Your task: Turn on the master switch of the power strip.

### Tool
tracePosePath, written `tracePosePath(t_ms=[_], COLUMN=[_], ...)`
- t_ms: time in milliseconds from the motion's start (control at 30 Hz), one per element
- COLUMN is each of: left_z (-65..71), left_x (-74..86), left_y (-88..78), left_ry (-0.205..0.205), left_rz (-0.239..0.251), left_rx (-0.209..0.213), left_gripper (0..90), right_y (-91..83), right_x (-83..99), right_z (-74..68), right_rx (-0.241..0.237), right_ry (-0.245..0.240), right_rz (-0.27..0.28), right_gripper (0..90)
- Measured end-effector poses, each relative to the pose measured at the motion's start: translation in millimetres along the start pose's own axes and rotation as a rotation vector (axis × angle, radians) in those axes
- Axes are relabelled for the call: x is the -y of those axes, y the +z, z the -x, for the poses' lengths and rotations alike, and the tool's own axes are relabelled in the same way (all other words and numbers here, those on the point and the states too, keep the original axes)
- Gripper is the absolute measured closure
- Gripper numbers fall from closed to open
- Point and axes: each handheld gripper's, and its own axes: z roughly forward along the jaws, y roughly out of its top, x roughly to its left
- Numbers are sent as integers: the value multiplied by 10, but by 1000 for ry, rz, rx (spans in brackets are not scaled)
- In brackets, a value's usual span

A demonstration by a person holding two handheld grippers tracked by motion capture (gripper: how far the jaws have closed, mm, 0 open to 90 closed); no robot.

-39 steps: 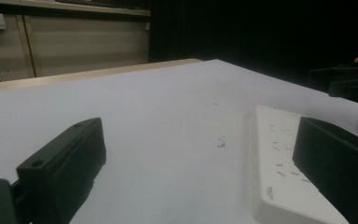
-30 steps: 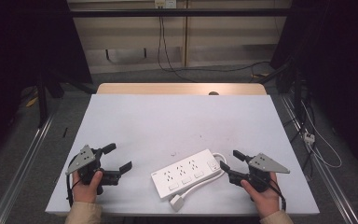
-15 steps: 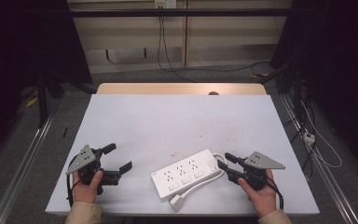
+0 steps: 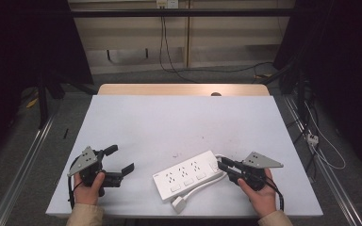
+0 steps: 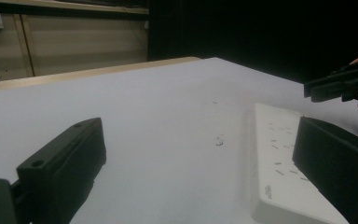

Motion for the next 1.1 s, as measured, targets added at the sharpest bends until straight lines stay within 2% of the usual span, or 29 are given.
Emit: tracePosePath(t_ms=[400, 1100], left_z=[-1, 1], left_x=[1, 1], left_y=[0, 2], left_ry=[3, 4], left_rz=[-2, 0], left_rx=[2, 0], left_gripper=[24, 25], right_y=[34, 106], right_x=[-13, -30], right_z=[12, 5], right_rx=[0, -32], right_ry=[8, 31], right_rz=[-3, -16], right_gripper=[796, 863])
